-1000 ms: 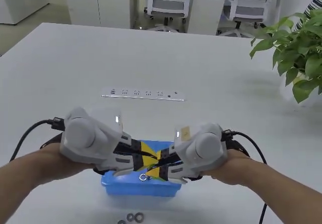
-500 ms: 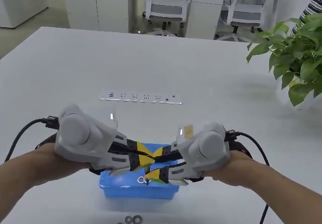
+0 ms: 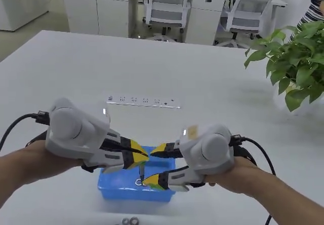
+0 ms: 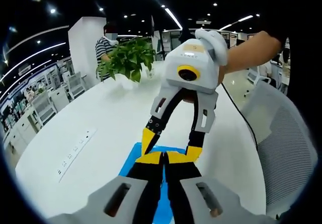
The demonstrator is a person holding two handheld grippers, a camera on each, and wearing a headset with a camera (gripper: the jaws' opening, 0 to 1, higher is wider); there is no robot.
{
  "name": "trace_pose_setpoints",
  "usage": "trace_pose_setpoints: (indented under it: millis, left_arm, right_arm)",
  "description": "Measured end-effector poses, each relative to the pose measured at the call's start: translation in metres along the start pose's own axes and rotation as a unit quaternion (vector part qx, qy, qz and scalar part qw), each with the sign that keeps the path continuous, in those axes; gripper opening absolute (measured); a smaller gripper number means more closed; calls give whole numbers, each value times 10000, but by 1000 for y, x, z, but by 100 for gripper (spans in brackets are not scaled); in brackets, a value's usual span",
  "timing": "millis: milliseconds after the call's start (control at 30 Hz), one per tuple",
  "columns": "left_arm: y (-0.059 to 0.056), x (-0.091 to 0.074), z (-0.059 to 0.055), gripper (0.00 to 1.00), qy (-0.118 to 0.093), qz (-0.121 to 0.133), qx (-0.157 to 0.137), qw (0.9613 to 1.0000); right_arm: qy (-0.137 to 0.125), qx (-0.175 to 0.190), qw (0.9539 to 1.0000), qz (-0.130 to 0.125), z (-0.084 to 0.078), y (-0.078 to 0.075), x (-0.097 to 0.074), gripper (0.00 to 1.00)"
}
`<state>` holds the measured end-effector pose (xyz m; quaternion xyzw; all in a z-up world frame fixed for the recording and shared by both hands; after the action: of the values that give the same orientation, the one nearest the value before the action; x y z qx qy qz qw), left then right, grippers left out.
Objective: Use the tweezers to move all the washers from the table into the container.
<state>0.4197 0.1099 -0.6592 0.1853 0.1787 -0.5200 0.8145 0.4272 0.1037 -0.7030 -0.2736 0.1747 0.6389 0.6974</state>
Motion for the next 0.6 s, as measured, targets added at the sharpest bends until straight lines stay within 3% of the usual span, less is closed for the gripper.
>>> trace_pose_setpoints:
  millis: [67,233,600]
  left_arm:
    - [-1,-1,0,4,46,32,70,10000]
    - [-3,-8,3,4,46,93,58,9999]
    - [-6,-21,4,4,76,210,-76,9997]
  right_arm:
    - [84,87,9998,-168,-1,-5,-4,46]
    - [4,284,9986,-455,1,-10,-17,59]
    - [12,650,9941,-864,-11,-10,-43,81]
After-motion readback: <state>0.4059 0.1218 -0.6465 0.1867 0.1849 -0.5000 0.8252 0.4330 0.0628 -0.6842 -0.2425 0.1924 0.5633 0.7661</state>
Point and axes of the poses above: the centre of the closed fingertips' face, and the gripper's own axes: x roughly forward along the fingers, y roughly to its left, z roughly out of its top, the point moved 1 cm from there along -x, roughly backward along the fingers, and after that the axes turned 1 degree about z, right-handed, at the moved point
